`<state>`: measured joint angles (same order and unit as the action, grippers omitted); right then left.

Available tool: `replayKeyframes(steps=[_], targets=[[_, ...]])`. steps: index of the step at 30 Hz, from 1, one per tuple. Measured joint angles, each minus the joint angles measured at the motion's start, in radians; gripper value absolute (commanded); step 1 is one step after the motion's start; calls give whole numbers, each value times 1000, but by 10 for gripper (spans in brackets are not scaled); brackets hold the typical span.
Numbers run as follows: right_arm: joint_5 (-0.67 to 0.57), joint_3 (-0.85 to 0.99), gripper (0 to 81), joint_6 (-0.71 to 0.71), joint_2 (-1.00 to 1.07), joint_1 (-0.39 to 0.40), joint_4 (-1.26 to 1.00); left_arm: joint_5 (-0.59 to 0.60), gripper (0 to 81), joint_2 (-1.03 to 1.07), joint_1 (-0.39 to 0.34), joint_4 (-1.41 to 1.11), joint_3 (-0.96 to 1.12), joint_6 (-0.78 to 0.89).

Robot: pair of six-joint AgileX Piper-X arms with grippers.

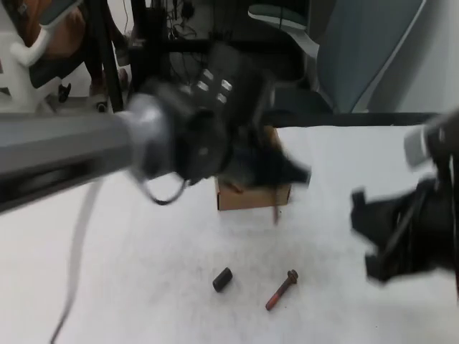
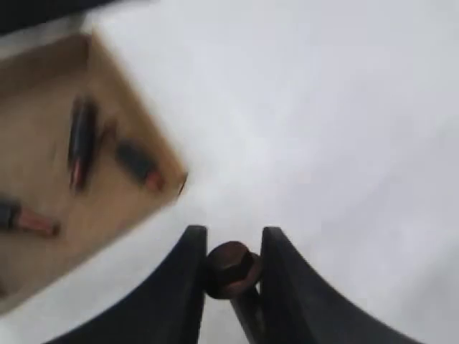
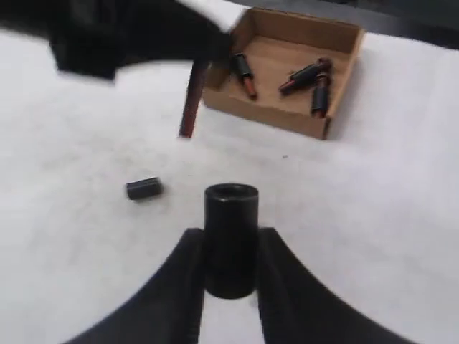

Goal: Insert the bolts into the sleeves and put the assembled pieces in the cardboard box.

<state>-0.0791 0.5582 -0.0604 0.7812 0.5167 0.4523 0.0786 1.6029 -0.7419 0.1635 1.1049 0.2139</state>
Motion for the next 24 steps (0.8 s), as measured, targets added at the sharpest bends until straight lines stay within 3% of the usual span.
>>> replayKeyframes(steps=[6, 11, 24], targets=[[126, -180, 4, -104, -20, 256, -284, 52, 18, -216, -73, -479, -294, -32], [309, -291, 4, -99, 43, 413, -608, 61, 18, -244, -82, -599, -425, -35], [420, -327, 4, -94, 202, 448, -766, 113, 18, -244, -83, -612, -452, -75]])
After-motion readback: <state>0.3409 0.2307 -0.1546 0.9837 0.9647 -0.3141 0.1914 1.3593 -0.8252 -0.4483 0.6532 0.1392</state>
